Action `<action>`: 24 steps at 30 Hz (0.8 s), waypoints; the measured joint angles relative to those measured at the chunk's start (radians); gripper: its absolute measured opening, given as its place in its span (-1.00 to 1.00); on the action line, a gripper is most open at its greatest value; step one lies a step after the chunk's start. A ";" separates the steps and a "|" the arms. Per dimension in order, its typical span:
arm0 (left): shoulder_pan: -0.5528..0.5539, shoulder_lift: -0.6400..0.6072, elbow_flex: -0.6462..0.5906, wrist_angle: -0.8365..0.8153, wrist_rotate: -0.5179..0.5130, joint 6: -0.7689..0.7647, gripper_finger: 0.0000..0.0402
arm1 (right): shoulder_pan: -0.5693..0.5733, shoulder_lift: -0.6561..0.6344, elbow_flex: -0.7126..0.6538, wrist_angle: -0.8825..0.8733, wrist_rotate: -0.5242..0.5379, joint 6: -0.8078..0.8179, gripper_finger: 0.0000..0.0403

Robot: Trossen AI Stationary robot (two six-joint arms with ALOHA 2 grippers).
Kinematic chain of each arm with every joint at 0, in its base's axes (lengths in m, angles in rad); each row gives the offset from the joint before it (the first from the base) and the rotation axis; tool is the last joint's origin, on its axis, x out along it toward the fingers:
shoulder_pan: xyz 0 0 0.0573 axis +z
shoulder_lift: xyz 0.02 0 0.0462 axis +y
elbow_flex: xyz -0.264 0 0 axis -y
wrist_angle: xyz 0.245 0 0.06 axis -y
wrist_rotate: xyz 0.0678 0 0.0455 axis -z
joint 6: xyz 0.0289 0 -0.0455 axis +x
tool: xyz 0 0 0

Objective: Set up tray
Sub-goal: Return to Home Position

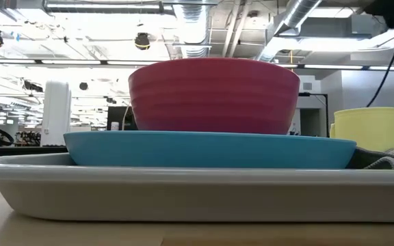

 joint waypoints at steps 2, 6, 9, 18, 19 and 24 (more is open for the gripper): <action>-0.004 -0.116 -0.176 0.216 0.197 0.112 -0.46 | 0.021 -0.122 -0.107 0.179 -0.035 -0.173 0.27; 0.002 -0.317 -0.454 0.434 0.372 0.189 -0.46 | 0.048 -0.314 -0.304 0.565 -0.228 -0.538 0.27; 0.002 -0.465 -0.598 0.523 0.364 0.172 -0.46 | 0.045 -0.430 -0.425 0.776 -0.397 -0.766 0.27; 0.002 -0.799 -0.716 0.550 0.361 0.195 -0.46 | -0.032 -0.577 -0.430 0.670 -0.355 -0.861 0.27; 0.001 -0.827 -0.731 0.537 0.365 0.195 -0.46 | -0.045 -0.577 -0.421 0.665 -0.351 -0.861 0.27; -0.012 -0.857 -0.796 0.484 0.394 0.198 -0.46 | -0.129 -0.577 -0.405 0.662 -0.309 -0.860 0.27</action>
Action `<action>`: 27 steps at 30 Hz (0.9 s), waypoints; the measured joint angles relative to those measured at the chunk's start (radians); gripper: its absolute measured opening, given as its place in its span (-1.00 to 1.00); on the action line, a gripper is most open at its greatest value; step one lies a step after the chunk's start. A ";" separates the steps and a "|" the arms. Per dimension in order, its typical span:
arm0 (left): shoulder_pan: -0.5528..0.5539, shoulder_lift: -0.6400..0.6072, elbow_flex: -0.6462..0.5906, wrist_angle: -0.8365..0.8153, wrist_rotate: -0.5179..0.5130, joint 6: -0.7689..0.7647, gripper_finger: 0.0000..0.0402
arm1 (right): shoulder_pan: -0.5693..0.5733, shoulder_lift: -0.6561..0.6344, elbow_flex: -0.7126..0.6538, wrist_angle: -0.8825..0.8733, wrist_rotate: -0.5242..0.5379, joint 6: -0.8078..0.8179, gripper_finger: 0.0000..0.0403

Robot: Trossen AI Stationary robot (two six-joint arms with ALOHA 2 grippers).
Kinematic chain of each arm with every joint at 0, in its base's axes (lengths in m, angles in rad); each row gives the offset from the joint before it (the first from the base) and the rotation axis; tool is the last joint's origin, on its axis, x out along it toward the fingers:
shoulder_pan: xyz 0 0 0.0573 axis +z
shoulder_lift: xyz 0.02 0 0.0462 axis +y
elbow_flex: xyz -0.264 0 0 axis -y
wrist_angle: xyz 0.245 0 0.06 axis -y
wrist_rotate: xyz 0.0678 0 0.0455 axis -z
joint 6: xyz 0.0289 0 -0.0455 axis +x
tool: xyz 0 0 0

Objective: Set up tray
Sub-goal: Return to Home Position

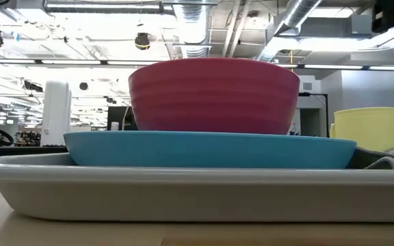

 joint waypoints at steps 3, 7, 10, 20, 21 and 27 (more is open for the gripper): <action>-0.005 0.025 -0.052 0.034 -0.018 0.048 -0.46 | -0.063 0.001 0.000 -0.006 0.000 0.015 0.27; -0.006 0.024 -0.150 0.114 -0.008 0.091 -0.46 | -0.150 0.001 0.000 -0.002 -0.001 0.014 0.27; -0.006 0.025 -0.253 0.192 0.039 0.090 -0.46 | -0.210 0.001 0.000 -0.016 -0.007 0.014 0.27; -0.005 0.024 -0.463 0.383 -0.270 0.087 -0.46 | -0.348 0.001 0.000 -0.022 -0.057 0.021 0.27; -0.005 0.024 -0.490 0.408 -0.291 0.106 -0.46 | -0.361 0.001 0.000 -0.025 -0.048 0.009 0.27; 0.024 0.024 -0.639 0.606 -0.298 0.169 -0.46 | -0.471 0.001 0.000 0.009 -0.119 -0.037 0.27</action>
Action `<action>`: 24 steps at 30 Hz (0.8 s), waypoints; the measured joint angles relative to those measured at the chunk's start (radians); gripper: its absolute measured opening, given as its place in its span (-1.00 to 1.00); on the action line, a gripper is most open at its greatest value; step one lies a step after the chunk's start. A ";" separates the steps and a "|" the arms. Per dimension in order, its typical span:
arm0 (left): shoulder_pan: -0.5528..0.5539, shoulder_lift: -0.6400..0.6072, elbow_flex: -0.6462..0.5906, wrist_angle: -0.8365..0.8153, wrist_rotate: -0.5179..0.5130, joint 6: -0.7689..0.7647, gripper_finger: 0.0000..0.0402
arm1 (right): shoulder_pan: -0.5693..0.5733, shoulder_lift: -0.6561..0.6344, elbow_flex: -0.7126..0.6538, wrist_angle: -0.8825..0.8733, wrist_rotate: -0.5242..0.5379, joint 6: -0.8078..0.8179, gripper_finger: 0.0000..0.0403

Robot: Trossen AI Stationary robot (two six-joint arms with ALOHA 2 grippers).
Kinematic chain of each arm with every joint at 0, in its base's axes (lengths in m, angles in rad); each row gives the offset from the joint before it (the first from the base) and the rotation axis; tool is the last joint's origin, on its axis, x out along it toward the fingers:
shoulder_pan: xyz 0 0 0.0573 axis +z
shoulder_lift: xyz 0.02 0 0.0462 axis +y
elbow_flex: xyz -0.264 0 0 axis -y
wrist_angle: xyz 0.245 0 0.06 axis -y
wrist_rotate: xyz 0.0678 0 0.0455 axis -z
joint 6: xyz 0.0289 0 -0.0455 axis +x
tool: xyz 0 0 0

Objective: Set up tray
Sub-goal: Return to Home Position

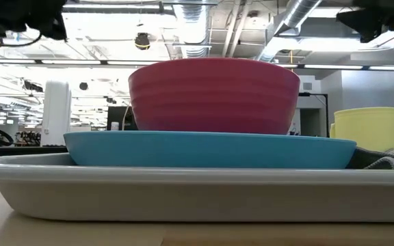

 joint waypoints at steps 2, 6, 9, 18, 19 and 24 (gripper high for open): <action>0.018 0.000 -0.037 0.045 -0.002 -0.009 -0.46 | -0.040 0.000 -0.009 0.009 -0.110 0.011 0.27; 0.057 0.000 -0.081 0.116 -0.002 -0.028 -0.46 | -0.114 0.000 -0.055 0.045 -0.176 0.019 0.27; 0.088 0.001 -0.106 0.164 0.009 -0.049 -0.46 | -0.166 0.000 -0.101 0.086 -0.187 0.045 0.27; 0.156 0.000 -0.106 0.164 0.110 -0.075 -0.46 | -0.270 0.000 -0.226 0.245 -0.355 0.098 0.27; 0.158 0.000 -0.106 0.153 0.110 -0.085 -0.46 | -0.279 0.000 -0.239 0.247 -0.356 0.105 0.27; 0.159 0.001 -0.106 0.079 0.115 -0.155 -0.46 | -0.307 0.001 -0.312 0.274 -0.361 0.176 0.27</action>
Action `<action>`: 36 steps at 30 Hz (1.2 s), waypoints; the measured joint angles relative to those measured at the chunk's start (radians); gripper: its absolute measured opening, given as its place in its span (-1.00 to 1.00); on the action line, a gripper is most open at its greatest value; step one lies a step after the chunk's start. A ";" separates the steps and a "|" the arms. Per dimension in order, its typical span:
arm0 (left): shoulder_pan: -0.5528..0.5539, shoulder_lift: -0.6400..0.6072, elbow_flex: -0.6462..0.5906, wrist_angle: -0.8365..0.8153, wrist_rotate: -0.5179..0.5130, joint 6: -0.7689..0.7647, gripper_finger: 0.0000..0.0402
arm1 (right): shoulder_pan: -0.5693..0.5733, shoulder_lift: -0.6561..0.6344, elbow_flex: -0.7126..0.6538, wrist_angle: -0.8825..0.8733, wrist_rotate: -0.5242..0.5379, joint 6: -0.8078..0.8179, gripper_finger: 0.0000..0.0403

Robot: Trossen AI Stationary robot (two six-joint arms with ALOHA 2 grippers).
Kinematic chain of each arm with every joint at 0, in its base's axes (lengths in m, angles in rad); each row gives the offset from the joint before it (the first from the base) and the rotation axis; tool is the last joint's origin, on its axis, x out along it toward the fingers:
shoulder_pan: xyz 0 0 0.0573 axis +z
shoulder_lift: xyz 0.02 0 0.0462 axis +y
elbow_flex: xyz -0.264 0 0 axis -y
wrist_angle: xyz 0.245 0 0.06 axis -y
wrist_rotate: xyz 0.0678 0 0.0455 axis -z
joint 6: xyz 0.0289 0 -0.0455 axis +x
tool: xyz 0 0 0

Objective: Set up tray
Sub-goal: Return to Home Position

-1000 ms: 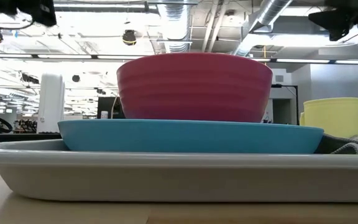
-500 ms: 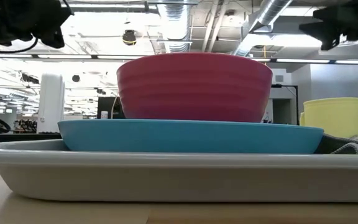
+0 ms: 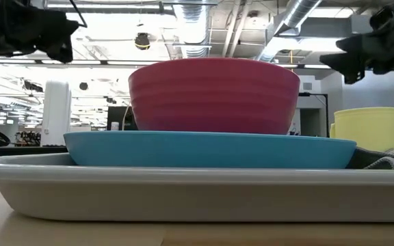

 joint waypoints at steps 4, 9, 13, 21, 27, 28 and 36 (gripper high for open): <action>0.000 0.000 0.000 -0.056 0.001 -0.030 -0.46 | -0.003 0.030 0.000 -0.005 -0.019 0.019 0.27; 0.000 0.000 -0.001 -0.131 0.001 -0.035 -0.46 | 0.000 0.036 0.000 -0.006 -0.022 0.065 0.27; 0.000 0.001 -0.002 -0.172 -0.005 -0.098 -0.46 | -0.001 0.036 0.000 -0.007 -0.024 0.170 0.27; 0.000 0.000 -0.002 -0.172 -0.008 -0.148 -0.46 | -0.001 0.036 0.000 -0.007 -0.023 0.192 0.27; 0.000 0.000 -0.003 -0.172 -0.009 -0.145 -0.46 | -0.001 0.036 0.000 -0.007 -0.023 0.193 0.27; 0.000 0.000 -0.003 -0.172 -0.009 -0.149 -0.46 | -0.001 0.036 0.000 -0.007 -0.023 0.193 0.27; -0.001 0.000 -0.003 -0.173 -0.011 -0.145 -0.46 | -0.001 0.036 -0.001 -0.007 -0.023 0.193 0.27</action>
